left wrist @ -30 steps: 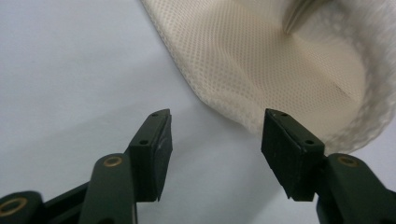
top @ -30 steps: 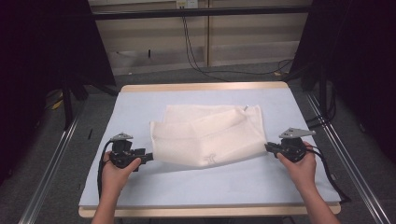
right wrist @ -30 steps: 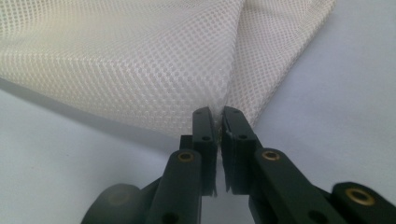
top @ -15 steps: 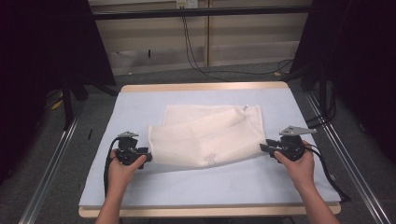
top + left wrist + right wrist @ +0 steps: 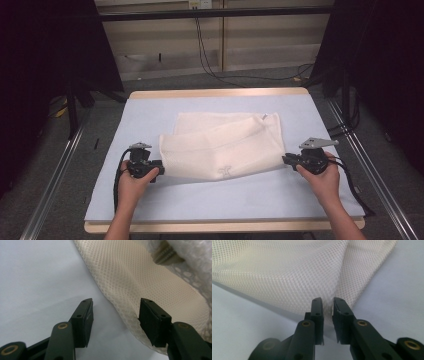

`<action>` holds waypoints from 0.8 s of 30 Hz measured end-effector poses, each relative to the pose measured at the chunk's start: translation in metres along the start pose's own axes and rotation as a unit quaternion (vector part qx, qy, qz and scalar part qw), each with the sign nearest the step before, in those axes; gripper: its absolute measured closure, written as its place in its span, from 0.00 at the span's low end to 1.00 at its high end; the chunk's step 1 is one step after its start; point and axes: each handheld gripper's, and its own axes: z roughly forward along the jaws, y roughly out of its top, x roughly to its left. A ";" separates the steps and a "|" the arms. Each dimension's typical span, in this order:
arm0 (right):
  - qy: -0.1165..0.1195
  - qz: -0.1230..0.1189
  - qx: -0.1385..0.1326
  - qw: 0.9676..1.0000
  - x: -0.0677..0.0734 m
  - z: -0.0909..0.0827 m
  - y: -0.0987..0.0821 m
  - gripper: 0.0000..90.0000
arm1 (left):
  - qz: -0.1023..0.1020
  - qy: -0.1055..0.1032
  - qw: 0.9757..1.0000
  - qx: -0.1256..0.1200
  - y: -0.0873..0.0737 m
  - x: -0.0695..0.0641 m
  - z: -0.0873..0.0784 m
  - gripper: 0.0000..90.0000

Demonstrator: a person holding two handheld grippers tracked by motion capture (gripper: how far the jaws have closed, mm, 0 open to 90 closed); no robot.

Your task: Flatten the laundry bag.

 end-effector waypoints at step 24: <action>0.010 0.043 -0.029 0.999 -0.007 -0.001 0.046 0.48 | 0.013 0.004 1.000 -0.006 0.009 -0.001 0.001 0.48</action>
